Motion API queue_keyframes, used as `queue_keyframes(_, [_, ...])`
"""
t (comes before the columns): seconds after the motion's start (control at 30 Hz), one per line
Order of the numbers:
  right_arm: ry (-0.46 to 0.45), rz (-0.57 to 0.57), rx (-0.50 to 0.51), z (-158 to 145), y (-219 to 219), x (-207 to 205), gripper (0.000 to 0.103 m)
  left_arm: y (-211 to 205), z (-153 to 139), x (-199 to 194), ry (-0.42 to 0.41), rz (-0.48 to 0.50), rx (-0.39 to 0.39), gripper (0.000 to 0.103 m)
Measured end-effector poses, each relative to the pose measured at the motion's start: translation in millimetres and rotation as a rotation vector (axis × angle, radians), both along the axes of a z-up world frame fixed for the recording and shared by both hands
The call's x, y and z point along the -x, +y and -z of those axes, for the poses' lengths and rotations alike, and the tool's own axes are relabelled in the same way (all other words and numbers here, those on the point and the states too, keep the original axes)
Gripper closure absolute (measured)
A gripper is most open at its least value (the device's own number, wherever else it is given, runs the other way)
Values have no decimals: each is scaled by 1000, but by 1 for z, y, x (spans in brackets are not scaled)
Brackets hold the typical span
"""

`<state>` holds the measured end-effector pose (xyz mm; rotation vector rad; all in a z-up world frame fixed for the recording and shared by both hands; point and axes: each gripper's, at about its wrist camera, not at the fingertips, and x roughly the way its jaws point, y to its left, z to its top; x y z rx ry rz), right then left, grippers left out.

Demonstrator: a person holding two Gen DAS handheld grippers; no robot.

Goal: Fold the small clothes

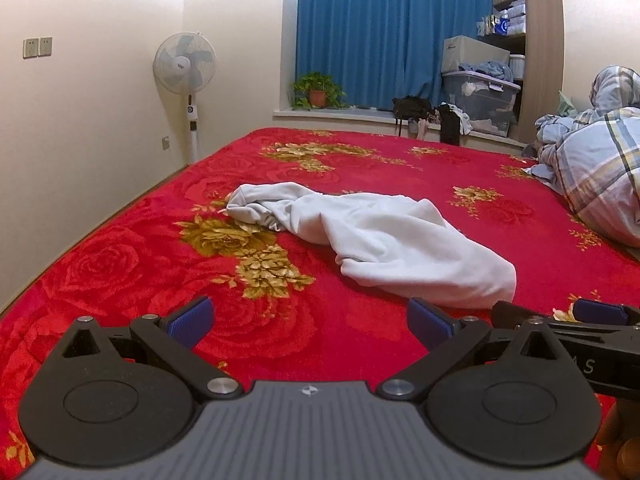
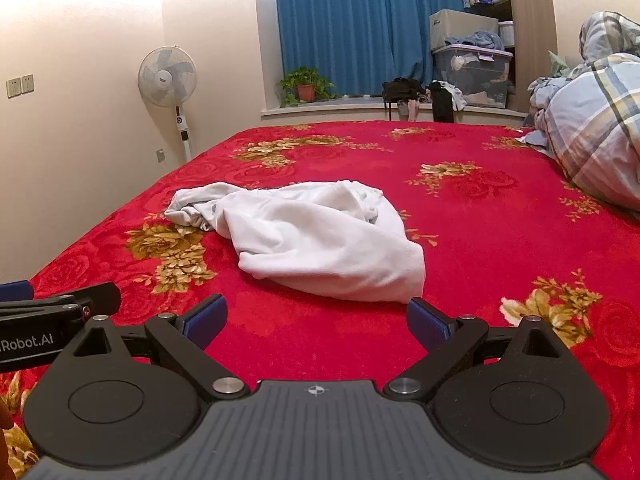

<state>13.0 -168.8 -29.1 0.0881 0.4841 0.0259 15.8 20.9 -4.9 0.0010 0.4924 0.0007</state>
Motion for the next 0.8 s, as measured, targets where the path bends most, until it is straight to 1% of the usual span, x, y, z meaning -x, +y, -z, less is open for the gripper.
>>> queue_keyframes(0.23, [2,-1,12,4,0,-3,7,-1,3,-3,15,1,-7,0])
queue_keyframes(0.33, [12,3,12,4,1,-5,8,1,1,-3,22,-3,17,0])
queue_keyframes(0.47, [8,-2,25,5,2,-5,8,-1,4,-5,21,5,-7,0])
queue_keyframes(0.8, [13,-3,26,5,4,-6,8,-1,4,-6,29,-4,-1,0])
